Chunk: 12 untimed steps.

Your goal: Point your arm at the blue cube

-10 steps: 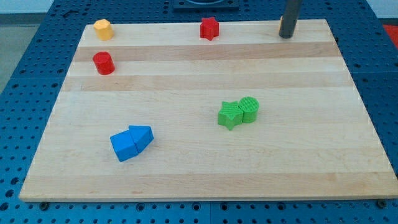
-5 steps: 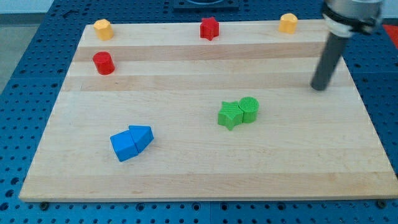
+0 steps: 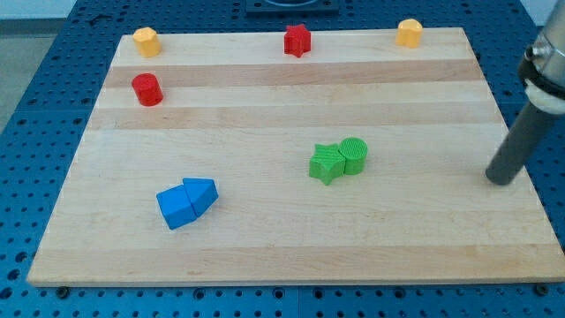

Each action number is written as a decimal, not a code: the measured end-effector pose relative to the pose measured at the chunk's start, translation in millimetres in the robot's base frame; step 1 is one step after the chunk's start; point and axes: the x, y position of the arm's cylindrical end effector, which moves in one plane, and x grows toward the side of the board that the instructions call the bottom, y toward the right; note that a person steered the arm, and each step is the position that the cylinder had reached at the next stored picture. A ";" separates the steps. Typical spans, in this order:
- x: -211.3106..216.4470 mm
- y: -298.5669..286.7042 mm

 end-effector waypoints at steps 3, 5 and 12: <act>53.4 -7.3; 61.6 -81.7; 46.3 -402.1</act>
